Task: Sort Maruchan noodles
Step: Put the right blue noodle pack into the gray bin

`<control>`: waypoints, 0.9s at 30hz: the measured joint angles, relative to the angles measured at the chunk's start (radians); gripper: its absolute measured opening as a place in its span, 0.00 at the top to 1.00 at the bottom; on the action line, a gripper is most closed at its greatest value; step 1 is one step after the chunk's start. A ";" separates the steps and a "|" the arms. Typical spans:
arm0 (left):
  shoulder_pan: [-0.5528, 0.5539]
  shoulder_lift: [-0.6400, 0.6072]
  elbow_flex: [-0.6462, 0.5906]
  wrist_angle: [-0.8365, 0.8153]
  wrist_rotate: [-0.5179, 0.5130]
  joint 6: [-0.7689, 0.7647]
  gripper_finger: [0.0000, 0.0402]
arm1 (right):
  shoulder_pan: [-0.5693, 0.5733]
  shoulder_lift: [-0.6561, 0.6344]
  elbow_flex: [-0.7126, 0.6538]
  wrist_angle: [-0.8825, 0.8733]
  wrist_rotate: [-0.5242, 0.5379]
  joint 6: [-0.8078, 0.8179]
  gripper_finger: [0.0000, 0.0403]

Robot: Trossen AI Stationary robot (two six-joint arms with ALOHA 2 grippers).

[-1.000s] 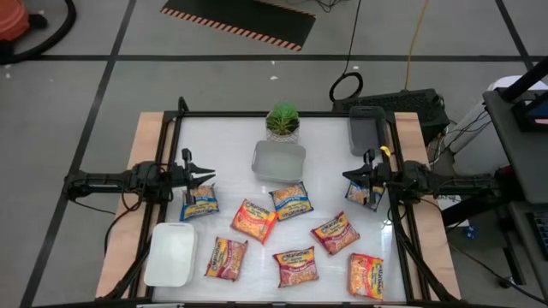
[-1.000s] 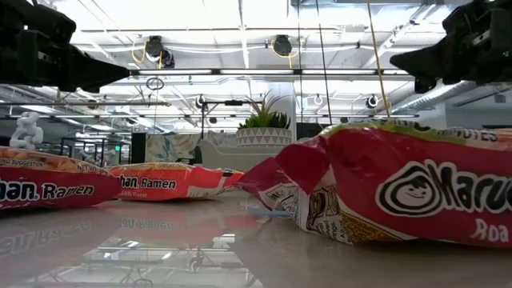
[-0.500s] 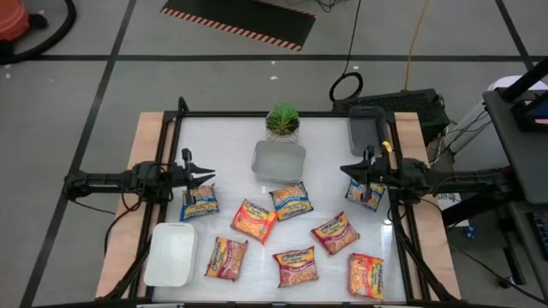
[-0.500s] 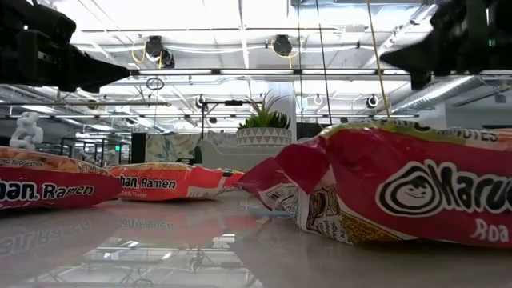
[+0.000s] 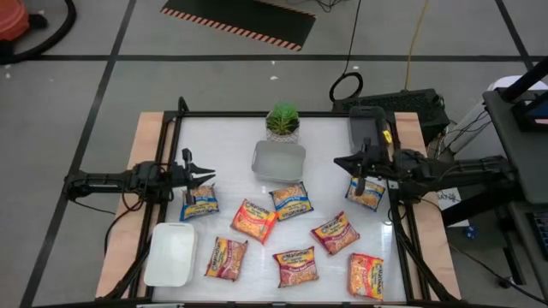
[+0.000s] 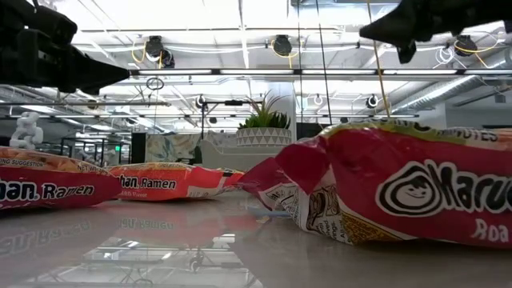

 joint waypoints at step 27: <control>0.000 0.000 0.001 -0.014 -0.001 -0.040 0.85 | 0.209 0.525 0.494 -0.693 0.154 0.154 1.00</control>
